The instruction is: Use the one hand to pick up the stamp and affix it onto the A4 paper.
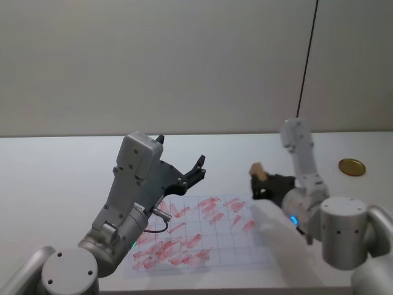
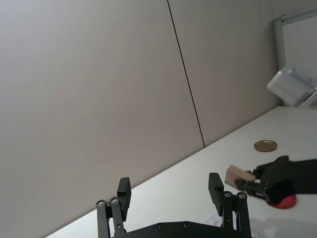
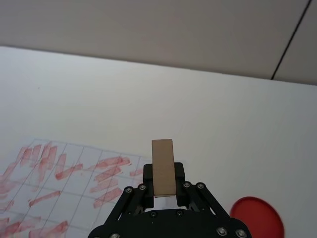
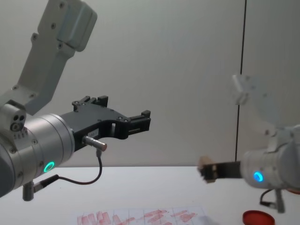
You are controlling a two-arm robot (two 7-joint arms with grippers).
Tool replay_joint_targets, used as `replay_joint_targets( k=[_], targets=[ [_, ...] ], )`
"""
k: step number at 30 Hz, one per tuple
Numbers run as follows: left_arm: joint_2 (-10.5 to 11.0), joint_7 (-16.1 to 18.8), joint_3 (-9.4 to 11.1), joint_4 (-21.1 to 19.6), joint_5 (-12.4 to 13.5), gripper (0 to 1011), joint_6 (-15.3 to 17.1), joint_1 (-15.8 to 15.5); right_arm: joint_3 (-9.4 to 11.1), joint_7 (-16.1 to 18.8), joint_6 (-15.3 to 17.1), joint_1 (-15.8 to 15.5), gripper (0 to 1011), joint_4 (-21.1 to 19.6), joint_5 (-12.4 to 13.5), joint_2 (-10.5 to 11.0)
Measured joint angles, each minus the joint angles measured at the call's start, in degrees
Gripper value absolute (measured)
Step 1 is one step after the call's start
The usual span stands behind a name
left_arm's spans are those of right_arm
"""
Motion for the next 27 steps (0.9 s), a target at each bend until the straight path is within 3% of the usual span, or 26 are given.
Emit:
replay_joint_targets(
  k=[14, 27],
  targets=[
    [0.0, 0.0, 0.0, 0.0, 0.0, 993, 0.0, 0.0, -3.8, 2.7, 5.6, 0.5, 221, 3.7, -4.2, -2.1],
    [0.0, 0.0, 0.0, 0.0, 0.0, 993, 0.0, 0.0, -4.9, 3.7, 8.4, -0.1, 219, 5.3, -5.6, -2.5]
  ],
)
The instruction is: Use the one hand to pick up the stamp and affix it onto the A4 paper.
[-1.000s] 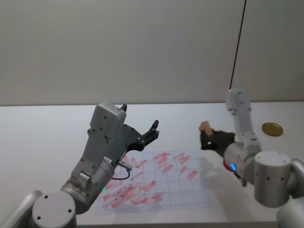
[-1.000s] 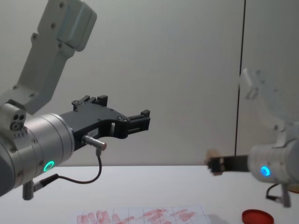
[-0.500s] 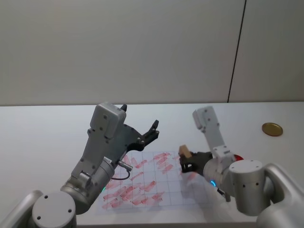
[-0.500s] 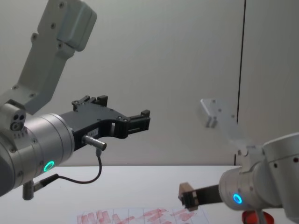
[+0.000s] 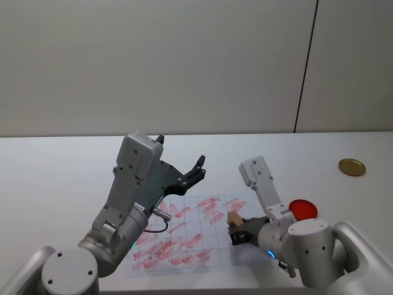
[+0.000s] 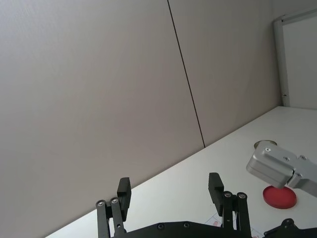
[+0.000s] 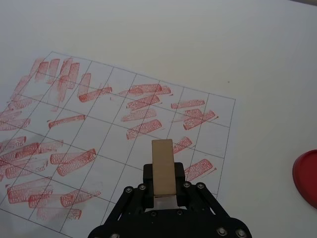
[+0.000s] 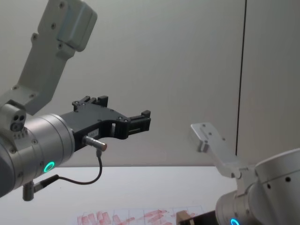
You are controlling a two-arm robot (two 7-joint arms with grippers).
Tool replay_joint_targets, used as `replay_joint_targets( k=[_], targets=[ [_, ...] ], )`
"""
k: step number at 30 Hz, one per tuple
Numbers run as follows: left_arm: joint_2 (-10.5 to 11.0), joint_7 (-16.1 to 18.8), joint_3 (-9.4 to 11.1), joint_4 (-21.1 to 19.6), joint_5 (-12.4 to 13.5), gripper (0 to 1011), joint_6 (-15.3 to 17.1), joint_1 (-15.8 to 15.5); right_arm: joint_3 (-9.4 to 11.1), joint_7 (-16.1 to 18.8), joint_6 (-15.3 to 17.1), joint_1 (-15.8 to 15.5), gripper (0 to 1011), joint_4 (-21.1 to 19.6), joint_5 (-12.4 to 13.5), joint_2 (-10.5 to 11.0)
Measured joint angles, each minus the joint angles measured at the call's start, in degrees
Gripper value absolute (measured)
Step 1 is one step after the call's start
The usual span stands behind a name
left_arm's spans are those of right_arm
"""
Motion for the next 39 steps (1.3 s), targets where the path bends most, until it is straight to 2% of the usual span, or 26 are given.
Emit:
replay_joint_targets(
  k=[22, 39],
  targets=[
    [0.0, 0.0, 0.0, 0.0, 0.0, 993, 0.0, 0.0, -0.5, 1.0, -0.3, 1.3, 221, 4.8, -1.7, -1.0],
    [0.0, 0.0, 0.0, 0.0, 0.0, 993, 0.0, 0.0, -0.6, 1.2, -0.4, 1.5, 221, 5.8, -2.3, -1.3]
  ],
)
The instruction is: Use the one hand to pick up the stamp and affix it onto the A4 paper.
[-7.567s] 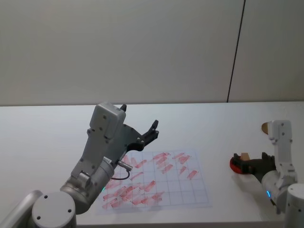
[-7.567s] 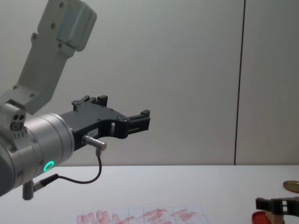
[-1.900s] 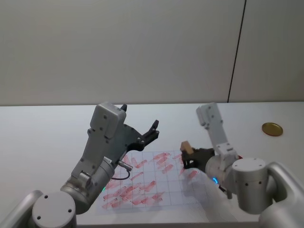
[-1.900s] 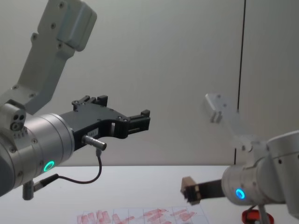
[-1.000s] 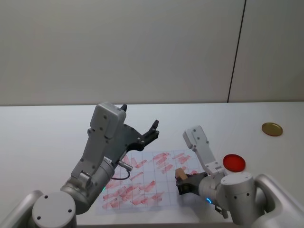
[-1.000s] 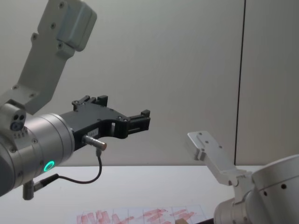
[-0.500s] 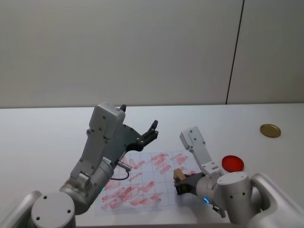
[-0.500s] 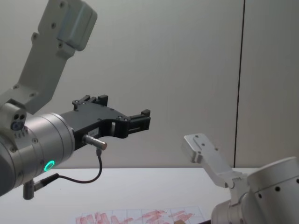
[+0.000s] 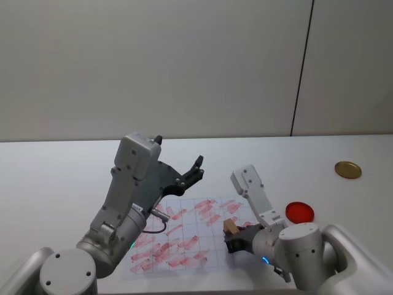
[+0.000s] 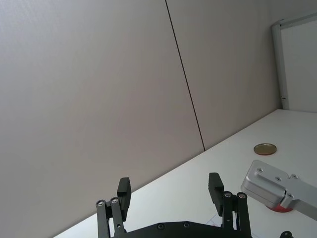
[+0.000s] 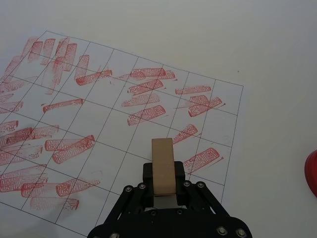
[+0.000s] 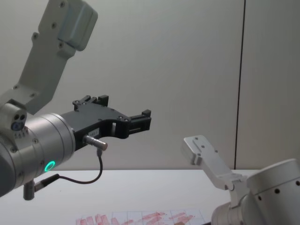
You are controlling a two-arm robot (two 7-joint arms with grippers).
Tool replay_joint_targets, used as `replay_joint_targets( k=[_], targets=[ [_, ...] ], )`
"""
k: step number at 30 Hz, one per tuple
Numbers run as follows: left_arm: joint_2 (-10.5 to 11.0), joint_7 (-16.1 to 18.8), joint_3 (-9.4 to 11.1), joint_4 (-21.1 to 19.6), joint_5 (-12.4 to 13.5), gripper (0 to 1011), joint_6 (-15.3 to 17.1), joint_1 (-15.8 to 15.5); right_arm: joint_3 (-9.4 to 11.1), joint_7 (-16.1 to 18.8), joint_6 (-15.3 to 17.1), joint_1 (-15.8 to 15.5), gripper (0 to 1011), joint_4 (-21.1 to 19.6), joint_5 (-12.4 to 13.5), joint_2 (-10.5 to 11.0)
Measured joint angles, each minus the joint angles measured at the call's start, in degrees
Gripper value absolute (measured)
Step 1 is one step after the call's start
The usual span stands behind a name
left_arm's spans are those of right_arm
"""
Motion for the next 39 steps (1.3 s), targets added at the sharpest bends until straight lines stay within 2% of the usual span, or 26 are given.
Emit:
replay_joint_targets(
  k=[9, 23, 29, 39],
  targets=[
    [0.0, 0.0, 0.0, 0.0, 0.0, 993, 0.0, 0.0, 0.3, 0.0, 0.0, -0.7, 220, -2.5, 0.4, 0.3],
    [0.0, 0.0, 0.0, 0.0, 0.0, 993, 0.0, 0.0, 1.9, -0.1, 0.2, -1.6, 221, -12.7, 3.4, 1.1],
    [0.0, 0.0, 0.0, 0.0, 0.0, 993, 0.0, 0.0, 2.5, -0.6, 0.6, -1.9, 220, -15.6, 4.4, 1.4],
    [0.0, 0.0, 0.0, 0.0, 0.0, 993, 0.0, 0.0, 3.9, -2.3, 1.5, -2.3, 221, -17.5, 5.1, 2.3]
  ],
)
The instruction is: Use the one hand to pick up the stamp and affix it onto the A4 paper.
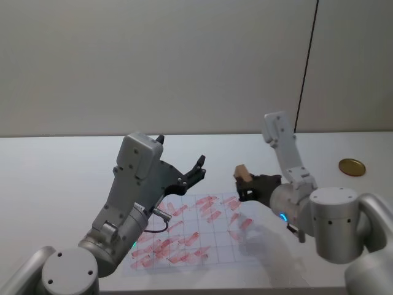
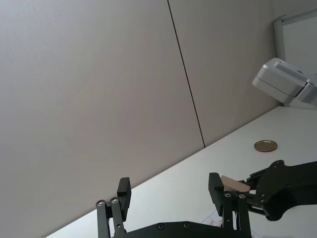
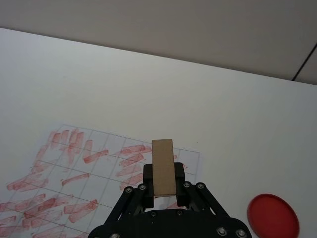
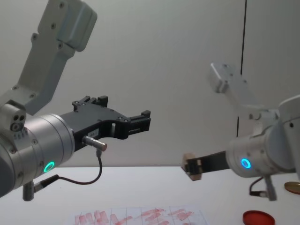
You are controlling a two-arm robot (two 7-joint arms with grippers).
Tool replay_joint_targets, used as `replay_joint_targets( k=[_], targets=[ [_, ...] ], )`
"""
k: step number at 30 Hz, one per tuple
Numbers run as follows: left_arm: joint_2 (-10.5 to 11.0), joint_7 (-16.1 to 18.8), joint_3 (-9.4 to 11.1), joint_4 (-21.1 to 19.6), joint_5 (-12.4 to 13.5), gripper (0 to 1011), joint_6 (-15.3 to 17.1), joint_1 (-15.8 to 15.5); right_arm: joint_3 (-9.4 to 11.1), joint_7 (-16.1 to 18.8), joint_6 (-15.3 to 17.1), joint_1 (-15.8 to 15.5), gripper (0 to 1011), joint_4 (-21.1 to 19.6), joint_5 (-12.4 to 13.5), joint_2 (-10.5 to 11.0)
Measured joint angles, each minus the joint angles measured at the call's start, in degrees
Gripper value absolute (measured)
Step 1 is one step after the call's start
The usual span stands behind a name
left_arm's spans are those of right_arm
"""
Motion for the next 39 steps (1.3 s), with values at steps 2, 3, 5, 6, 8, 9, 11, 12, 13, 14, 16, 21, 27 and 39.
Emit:
replay_joint_targets(
  k=[2, 3, 5, 6, 8, 9, 11, 12, 13, 14, 16, 21, 27, 39],
  targets=[
    [0.0, 0.0, 0.0, 0.0, 0.0, 993, 0.0, 0.0, 0.4, -0.5, 0.1, -0.1, 220, -0.1, 0.0, 0.3],
    [0.0, 0.0, 0.0, 0.0, 0.0, 993, 0.0, 0.0, 0.8, -1.0, 0.2, -0.2, 220, -0.1, 0.0, 0.5],
    [0.0, 0.0, 0.0, 0.0, 0.0, 993, 0.0, 0.0, 1.1, -1.4, 0.4, -0.2, 220, 0.0, 0.0, 0.7],
    [0.0, 0.0, 0.0, 0.0, 0.0, 993, 0.0, 0.0, 1.3, -1.6, 0.4, -0.2, 221, 0.0, 0.0, 0.9],
    [0.0, 0.0, 0.0, 0.0, 0.0, 993, 0.0, 0.0, 1.8, -2.3, 0.6, -0.3, 221, 0.2, 0.0, 1.2],
    [0.0, 0.0, 0.0, 0.0, 0.0, 993, 0.0, 0.0, 2.0, -2.5, 0.6, -0.3, 221, 0.3, 0.0, 1.3],
    [0.0, 0.0, 0.0, 0.0, 0.0, 993, 0.0, 0.0, 2.5, -3.2, 0.8, -0.3, 221, 0.7, -0.1, 1.7],
    [0.0, 0.0, 0.0, 0.0, 0.0, 993, 0.0, 0.0, 2.7, -3.4, 0.8, -0.3, 221, 0.8, -0.1, 1.7],
    [0.0, 0.0, 0.0, 0.0, 0.0, 993, 0.0, 0.0, 3.1, -4.0, 0.9, -0.3, 221, 1.1, -0.2, 2.0],
    [0.0, 0.0, 0.0, 0.0, 0.0, 993, 0.0, 0.0, 3.2, -4.2, 0.9, -0.3, 220, 1.3, -0.2, 2.1],
    [0.0, 0.0, 0.0, 0.0, 0.0, 993, 0.0, 0.0, 3.7, -4.7, 1.0, -0.3, 220, 1.8, -0.3, 2.3],
    [0.0, 0.0, 0.0, 0.0, 0.0, 993, 0.0, 0.0, 4.9, -6.1, 1.0, 0.3, 221, 4.1, -0.5, 2.8],
    [0.0, 0.0, 0.0, 0.0, 0.0, 993, 0.0, 0.0, 6.0, -7.8, 0.8, 1.8, 221, 7.9, -0.9, 3.0],
    [0.0, 0.0, 0.0, 0.0, 0.0, 993, 0.0, 0.0, 6.9, -9.3, -0.4, 4.4, 220, 14.4, -1.1, 2.5]
  ],
)
